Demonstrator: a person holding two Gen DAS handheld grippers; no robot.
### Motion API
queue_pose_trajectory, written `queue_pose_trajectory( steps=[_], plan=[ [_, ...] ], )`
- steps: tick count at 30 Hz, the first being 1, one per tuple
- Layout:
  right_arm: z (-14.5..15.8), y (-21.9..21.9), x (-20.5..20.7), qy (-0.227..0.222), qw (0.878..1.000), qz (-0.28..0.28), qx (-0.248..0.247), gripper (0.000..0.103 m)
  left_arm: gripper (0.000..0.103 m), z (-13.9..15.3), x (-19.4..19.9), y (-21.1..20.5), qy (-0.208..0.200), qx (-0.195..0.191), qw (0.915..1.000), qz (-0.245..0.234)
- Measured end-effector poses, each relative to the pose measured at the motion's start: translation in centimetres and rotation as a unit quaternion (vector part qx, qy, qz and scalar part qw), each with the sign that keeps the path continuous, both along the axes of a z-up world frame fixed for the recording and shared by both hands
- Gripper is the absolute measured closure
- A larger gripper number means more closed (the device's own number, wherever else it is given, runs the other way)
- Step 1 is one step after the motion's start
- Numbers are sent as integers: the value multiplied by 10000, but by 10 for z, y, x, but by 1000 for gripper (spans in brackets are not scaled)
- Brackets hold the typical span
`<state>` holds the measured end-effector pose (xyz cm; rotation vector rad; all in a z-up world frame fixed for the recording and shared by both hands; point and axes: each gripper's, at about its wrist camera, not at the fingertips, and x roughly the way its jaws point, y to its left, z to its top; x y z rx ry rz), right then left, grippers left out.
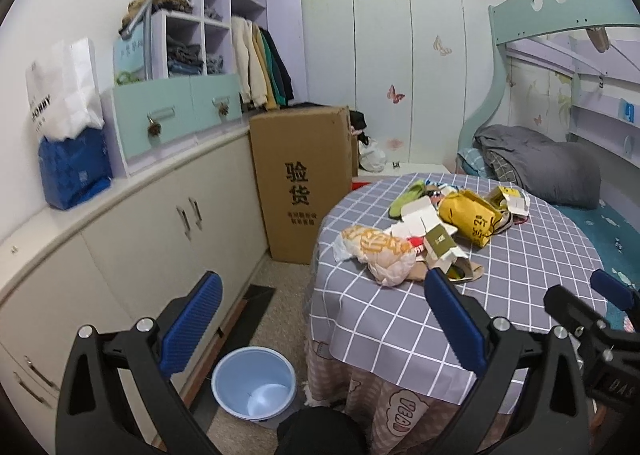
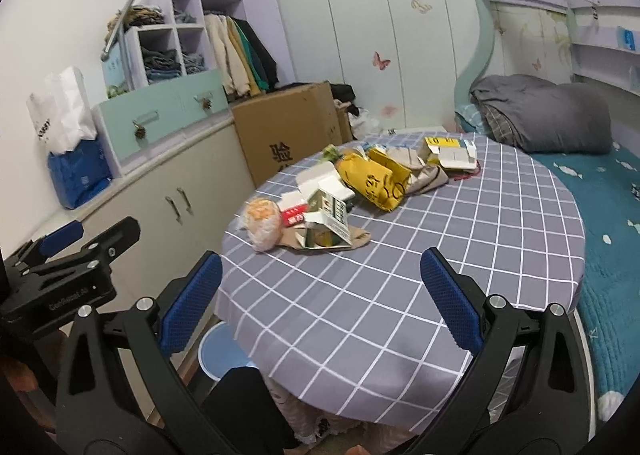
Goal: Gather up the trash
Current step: 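Grasp the white medicine box with the right tool while the left grasps the orange-printed bag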
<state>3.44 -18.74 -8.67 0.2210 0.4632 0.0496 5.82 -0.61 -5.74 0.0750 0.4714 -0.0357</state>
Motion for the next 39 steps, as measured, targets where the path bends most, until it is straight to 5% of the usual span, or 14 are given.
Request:
queue_pose_trajectory(
  steps=[11, 25, 28, 30, 37, 39],
  plan=[
    [-24, -9, 59, 430, 9987, 38, 274, 6, 4, -39, 66, 4, 930, -632, 9932, -289],
    [-51, -3, 166, 1080, 9926, 228, 504, 8, 4, -51, 128, 7, 1303, -951, 9868, -109],
    [-58, -6, 176, 1238, 9903, 355, 528, 28, 4, -55, 140, 0, 1370, -926, 9860, -191],
    [-63, -11, 183, 1411, 9870, 451, 615, 56, 4, -58, 149, -10, 1410, -906, 9855, -256],
    [-60, -30, 172, 1270, 9877, 456, 785, 66, 5, -66, 171, -45, 1525, -880, 9824, -632],
    [-60, -33, 170, 1249, 9884, 402, 760, 67, 15, -71, 178, -51, 1601, -902, 9809, -639]
  ],
)
